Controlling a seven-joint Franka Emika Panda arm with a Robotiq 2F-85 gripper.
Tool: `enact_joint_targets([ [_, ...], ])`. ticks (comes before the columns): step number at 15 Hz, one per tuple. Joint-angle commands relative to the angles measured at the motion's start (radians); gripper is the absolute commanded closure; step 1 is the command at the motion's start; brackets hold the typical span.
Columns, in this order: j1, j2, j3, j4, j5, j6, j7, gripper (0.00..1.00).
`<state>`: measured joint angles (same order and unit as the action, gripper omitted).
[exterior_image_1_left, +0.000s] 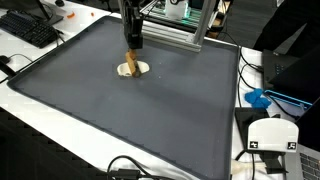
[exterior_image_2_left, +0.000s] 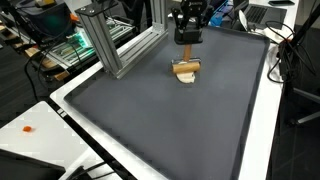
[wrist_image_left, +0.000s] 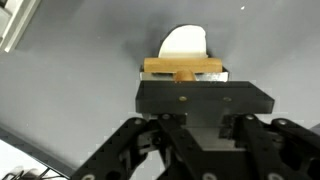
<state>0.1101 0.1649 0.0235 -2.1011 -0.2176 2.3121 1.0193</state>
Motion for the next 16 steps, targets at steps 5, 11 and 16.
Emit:
enact_joint_targets([
  [5,0.006,0.051,-0.048,-0.030,-0.117,0.133,0.130,0.78],
  [11,-0.002,0.042,-0.037,-0.035,-0.080,0.106,0.124,0.78],
  [16,-0.011,0.024,-0.016,-0.041,0.025,0.053,0.012,0.78],
])
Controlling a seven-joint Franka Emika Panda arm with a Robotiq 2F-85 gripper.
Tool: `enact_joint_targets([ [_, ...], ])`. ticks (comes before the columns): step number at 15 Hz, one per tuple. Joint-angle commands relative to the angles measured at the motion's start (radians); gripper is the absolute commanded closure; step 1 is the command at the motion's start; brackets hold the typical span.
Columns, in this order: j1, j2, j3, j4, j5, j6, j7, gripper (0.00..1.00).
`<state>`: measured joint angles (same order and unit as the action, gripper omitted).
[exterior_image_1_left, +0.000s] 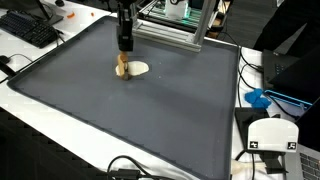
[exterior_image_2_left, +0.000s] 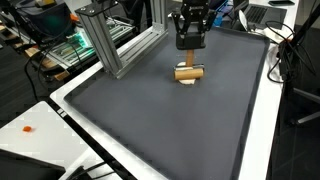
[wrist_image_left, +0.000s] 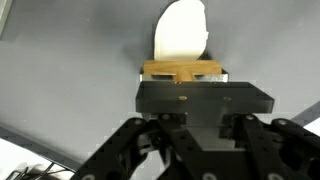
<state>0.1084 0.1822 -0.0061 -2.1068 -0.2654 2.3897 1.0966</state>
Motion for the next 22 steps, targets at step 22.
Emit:
enact_joint_targets([
  [22,-0.010,-0.069,0.042,-0.020,0.258,-0.231,-0.349,0.78],
])
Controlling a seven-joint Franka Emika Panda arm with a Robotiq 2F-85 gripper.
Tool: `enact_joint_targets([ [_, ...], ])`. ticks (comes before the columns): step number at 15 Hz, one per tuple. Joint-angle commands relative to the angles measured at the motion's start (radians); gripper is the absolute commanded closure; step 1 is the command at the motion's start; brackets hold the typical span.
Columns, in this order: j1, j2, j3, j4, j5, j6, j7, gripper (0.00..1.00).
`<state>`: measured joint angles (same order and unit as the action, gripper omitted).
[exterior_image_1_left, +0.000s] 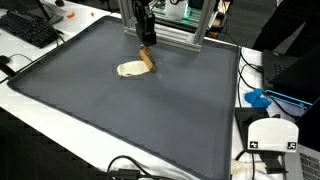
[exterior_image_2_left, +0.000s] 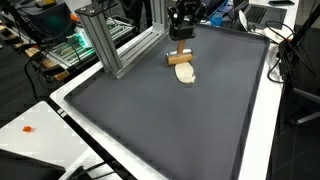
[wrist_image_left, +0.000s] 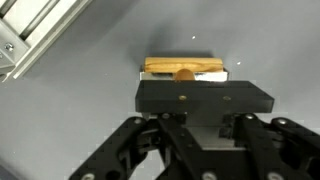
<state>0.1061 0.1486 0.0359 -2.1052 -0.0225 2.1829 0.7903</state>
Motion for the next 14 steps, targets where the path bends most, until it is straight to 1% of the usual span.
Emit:
enact_joint_targets([
  [1,-0.008,-0.042,-0.001,-0.022,0.011,-0.026,-0.056,0.78],
  [7,-0.016,-0.107,-0.002,-0.027,0.012,-0.048,-0.137,0.78],
  [14,-0.027,-0.230,0.006,-0.049,0.026,-0.083,-0.274,0.78],
])
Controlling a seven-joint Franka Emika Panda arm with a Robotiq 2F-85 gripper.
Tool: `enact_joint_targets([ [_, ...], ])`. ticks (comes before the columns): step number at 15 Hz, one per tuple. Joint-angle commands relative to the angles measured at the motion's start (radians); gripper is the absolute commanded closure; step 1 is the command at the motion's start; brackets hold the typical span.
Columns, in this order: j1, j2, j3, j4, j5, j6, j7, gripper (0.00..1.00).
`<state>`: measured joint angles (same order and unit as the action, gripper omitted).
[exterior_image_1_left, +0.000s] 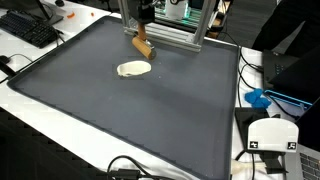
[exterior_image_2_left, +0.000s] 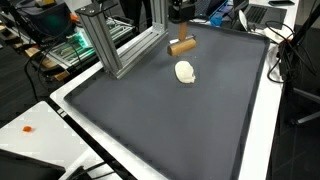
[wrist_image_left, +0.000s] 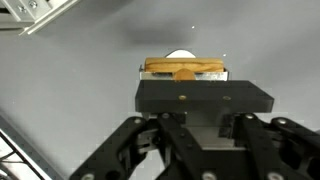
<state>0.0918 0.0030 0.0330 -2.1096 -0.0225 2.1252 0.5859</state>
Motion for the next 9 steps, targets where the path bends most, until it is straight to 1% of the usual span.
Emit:
enact_joint_targets([
  [1,-0.013,-0.102,0.010,-0.050,0.027,-0.032,-0.090,0.78],
  [9,-0.003,-0.267,0.040,-0.124,0.034,-0.071,-0.245,0.78],
])
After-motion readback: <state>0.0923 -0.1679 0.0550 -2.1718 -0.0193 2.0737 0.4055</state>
